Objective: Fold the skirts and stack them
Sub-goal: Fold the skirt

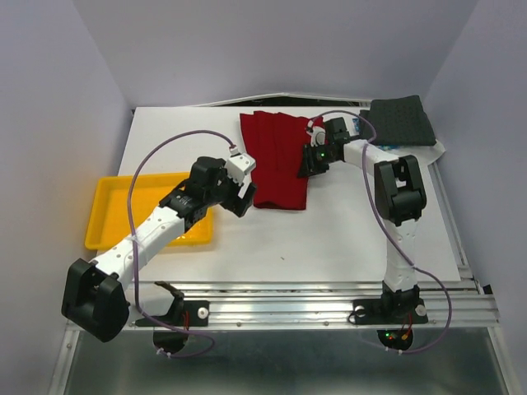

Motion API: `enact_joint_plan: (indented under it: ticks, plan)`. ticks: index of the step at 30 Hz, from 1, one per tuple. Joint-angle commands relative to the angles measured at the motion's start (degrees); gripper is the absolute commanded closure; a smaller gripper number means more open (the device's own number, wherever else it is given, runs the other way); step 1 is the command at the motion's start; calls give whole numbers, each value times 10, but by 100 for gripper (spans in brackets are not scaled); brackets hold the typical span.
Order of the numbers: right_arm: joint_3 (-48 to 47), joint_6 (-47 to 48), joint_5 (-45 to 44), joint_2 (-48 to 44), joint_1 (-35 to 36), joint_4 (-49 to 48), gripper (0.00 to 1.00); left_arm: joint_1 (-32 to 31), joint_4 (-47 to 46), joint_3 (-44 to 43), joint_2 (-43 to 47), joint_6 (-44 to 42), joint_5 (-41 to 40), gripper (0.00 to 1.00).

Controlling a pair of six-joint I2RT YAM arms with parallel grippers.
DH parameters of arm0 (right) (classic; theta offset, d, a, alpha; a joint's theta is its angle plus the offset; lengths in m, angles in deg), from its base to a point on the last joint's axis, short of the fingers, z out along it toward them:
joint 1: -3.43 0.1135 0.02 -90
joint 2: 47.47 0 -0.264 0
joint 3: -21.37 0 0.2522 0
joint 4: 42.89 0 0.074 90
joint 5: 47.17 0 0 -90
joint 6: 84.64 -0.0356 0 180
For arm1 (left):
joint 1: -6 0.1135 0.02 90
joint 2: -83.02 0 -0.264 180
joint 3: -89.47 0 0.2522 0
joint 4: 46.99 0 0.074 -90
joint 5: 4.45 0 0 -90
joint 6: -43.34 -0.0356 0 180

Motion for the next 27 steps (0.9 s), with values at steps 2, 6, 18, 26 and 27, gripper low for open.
enact_joint_plan:
  ticks: [2, 6, 18, 26, 27]
  plan:
    - [57, 85, -100, -55, 3, 55, 32, 2, -16, 4, 7, -27, 34, 7]
    - [125, -18, -79, -116, 3, 55, 18, -2, -23, 12, 7, -73, 26, 7]
    - [215, -202, 63, -60, 3, -11, 21, -23, -56, 2, -15, -146, -16, 7]
    - [251, -256, 114, -87, 3, -34, 58, -38, -126, 81, 14, -295, -45, 1]
    - [250, -257, 117, -90, 3, -34, 63, -43, -142, 94, 19, -315, -49, 1]
